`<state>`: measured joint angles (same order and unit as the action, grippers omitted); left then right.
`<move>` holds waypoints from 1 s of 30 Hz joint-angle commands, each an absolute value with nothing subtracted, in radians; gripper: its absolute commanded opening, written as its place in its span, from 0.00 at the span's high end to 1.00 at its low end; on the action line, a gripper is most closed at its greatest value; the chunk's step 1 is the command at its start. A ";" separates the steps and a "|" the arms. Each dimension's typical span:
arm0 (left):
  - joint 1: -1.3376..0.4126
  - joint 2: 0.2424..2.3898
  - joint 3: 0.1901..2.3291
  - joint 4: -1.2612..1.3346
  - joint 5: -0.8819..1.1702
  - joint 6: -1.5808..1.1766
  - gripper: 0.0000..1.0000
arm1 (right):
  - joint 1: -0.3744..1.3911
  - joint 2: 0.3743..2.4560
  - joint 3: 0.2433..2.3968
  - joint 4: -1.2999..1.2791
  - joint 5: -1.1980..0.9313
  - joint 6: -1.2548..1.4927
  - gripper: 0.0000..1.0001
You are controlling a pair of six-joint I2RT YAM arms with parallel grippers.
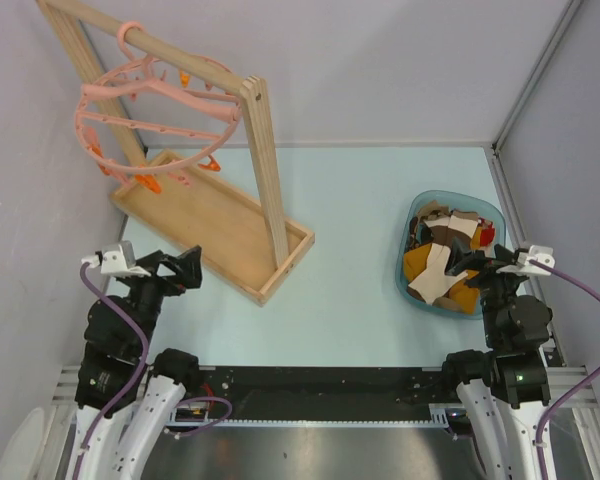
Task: Clip the socks to the hanger
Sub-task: Pick up the clamp from the hanger.
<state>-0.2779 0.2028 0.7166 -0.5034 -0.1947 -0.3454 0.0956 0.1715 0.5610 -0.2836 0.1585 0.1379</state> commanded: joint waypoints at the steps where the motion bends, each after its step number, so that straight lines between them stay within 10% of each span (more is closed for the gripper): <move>1: -0.267 0.250 0.762 -0.474 -0.138 -0.376 0.00 | 0.092 0.170 0.583 -0.249 0.127 0.132 0.00; 21: -0.314 0.639 1.075 -0.520 -0.141 -0.574 0.00 | 0.092 0.203 0.583 -0.244 0.071 0.150 0.00; 30: -0.658 0.902 1.345 -0.660 -0.693 -0.566 0.00 | 0.095 0.186 0.581 -0.248 0.083 0.141 0.00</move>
<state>-0.6029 0.8341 1.2499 -0.5930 -0.4187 -0.5434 0.0956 0.2005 0.5610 -0.2783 0.0715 0.1452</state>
